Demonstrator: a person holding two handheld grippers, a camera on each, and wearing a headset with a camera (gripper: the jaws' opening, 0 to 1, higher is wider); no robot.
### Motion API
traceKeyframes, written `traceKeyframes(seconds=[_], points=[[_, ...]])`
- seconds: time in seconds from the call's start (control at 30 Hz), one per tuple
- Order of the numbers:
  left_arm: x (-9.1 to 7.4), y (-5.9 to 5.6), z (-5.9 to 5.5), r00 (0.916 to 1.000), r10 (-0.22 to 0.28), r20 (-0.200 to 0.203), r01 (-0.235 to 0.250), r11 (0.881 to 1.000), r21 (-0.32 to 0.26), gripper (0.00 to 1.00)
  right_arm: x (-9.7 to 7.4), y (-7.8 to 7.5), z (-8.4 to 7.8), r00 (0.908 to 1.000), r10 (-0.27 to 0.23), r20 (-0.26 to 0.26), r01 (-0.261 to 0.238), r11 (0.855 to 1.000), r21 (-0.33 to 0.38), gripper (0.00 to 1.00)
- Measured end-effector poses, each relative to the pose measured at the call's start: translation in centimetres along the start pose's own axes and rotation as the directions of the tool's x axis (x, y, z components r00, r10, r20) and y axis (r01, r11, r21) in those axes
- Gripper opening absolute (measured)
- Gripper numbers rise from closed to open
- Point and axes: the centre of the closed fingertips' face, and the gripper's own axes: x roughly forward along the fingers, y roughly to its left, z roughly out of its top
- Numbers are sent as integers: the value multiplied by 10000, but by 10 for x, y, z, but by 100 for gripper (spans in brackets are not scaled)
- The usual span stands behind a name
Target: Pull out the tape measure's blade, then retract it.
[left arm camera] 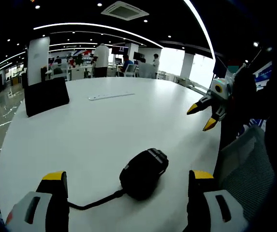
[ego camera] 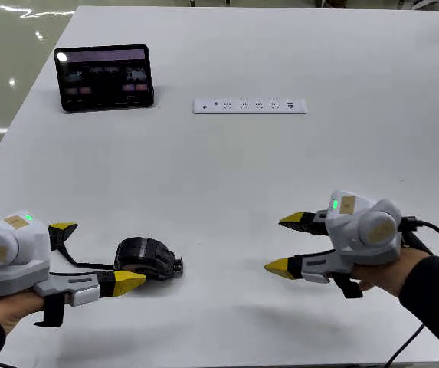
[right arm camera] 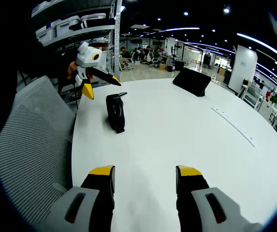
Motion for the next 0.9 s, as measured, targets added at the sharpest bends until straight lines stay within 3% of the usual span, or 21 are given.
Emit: traceKeyframes(seconds=[0.27,0.33,0.4,0.5,0.63,0.7,0.8,0.9], points=[[-17,11,-11,9998,184,-34,-184,9998,-41,100,-40,-6,-41,9964,-815,-216,831,9924,902,58],[-21,15,-15,9995,299,-89,-300,9995,-105,100,-51,-18,-54,9871,-1581,-245,1597,9834,865,61],[-24,20,-22,9982,496,-325,-500,9987,-121,100,-57,-18,-62,9861,-1634,-317,1659,9795,1139,67],[-31,27,-28,9977,616,-299,-623,9978,-216,100,-69,-24,-79,9779,-2063,-349,2092,9645,1614,77],[-39,29,-32,9974,670,-257,-676,9975,-206,100,-79,-25,-92,9734,-2239,-481,2289,9555,1862,83],[-42,24,-32,9988,478,-59,-478,9987,-149,100,-83,-26,-96,9724,-2295,-428,2334,9515,2004,88],[-45,20,-39,9987,433,-262,-430,9990,109,100,-86,-23,-101,9729,-2240,-578,2311,9536,1930,98],[-46,19,-42,9985,422,-359,-419,9991,97,100,-90,-25,-102,9755,-2138,-513,2199,9520,2127,100]])
